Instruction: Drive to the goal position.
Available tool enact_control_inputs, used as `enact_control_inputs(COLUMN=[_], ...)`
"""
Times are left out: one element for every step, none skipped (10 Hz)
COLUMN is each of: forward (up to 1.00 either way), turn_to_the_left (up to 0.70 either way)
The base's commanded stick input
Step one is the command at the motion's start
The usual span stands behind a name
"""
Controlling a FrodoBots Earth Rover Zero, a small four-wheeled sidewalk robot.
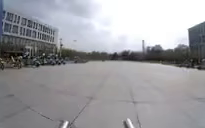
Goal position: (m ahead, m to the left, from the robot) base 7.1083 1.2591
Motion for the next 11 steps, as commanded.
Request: enact_control_inputs(forward=[1.00, 1.00, 1.00, 1.00, 1.00, 1.00, 1.00, 1.00, 1.00, 1.00, 1.00], turn_to_the_left=[0.00, 0.00, 0.00, 0.00, 0.00, 0.00, 0.00, 0.00, 0.00, 0.00, 0.00])
